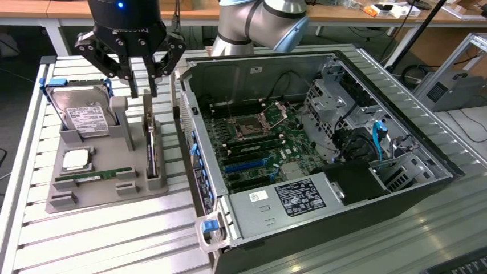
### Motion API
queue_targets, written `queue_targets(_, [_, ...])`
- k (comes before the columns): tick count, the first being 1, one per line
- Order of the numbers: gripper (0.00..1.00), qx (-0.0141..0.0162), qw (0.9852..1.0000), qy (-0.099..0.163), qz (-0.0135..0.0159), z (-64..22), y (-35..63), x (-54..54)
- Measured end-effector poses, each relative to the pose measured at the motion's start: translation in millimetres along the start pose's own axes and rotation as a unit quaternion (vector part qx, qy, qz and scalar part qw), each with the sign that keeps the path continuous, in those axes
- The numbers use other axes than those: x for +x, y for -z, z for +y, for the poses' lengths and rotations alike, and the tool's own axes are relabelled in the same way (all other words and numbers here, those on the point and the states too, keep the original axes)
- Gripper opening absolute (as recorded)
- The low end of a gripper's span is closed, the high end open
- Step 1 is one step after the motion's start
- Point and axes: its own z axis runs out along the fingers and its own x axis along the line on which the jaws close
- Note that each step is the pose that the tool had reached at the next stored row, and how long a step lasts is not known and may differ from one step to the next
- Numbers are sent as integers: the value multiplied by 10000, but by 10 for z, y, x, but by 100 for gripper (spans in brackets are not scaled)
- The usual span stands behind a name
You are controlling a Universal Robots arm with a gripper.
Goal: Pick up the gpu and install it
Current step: 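Pick up the gpu and move the gpu toward the slot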
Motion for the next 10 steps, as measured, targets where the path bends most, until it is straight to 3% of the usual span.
queue_targets(1, [30,0,10000,0,0,0,0,0])
queue_targets(3, [42,0,10000,0,0,0,0,0])
queue_targets(10, [42,0,10000,0,0,0,-7,0])
